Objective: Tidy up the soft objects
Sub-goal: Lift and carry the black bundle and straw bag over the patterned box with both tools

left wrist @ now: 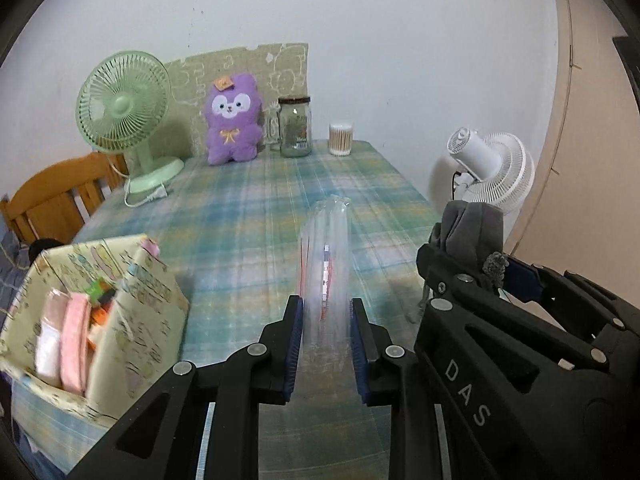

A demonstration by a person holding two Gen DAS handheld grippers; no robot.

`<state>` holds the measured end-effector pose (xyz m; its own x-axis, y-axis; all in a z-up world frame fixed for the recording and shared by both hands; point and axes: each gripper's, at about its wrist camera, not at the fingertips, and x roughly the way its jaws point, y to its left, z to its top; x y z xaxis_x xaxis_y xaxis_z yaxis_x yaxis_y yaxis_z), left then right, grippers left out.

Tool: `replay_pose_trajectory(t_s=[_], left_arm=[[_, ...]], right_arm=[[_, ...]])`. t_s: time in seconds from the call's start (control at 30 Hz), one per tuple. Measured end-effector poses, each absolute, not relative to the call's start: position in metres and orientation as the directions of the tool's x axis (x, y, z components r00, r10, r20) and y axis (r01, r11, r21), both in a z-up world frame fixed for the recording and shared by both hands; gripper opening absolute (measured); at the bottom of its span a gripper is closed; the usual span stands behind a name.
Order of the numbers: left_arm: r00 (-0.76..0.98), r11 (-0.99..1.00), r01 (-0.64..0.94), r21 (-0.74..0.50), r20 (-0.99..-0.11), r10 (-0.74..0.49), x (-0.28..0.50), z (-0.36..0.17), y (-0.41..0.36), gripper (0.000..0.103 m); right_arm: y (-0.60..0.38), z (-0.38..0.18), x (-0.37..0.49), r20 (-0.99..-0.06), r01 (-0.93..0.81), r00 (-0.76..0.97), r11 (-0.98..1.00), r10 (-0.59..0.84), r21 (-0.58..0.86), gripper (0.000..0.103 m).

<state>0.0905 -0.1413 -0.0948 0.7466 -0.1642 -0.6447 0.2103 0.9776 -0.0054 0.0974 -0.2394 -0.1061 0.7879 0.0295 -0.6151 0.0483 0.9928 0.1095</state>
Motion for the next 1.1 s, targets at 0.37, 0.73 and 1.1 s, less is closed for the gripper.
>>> replay_pose_trajectory(t_s=[0.37, 0.73, 1.1], left_arm=[[0.805, 0.972, 0.229, 0.050, -0.571, -0.161, 0.076, -0.051, -0.123, 0.022], [0.829, 0.964, 0.262, 0.034, -0.520, -0.207, 0.057, -0.018, -0.094, 0.022], [0.848, 0.962, 0.271, 0.033, -0.482, -0.222, 0.049, -0.006, -0.078, 0.022]], right_arm=[[-0.219, -0.060, 0.082, -0.562, 0.074, 0.827, 0.993, -0.007, 0.096, 0.040], [-0.190, -0.020, 0.063, -0.522, 0.055, 0.852, 0.998, -0.024, 0.044, 0.040], [-0.175, -0.002, 0.052, -0.481, 0.058, 0.876, 0.997, -0.027, 0.049, 0.040]])
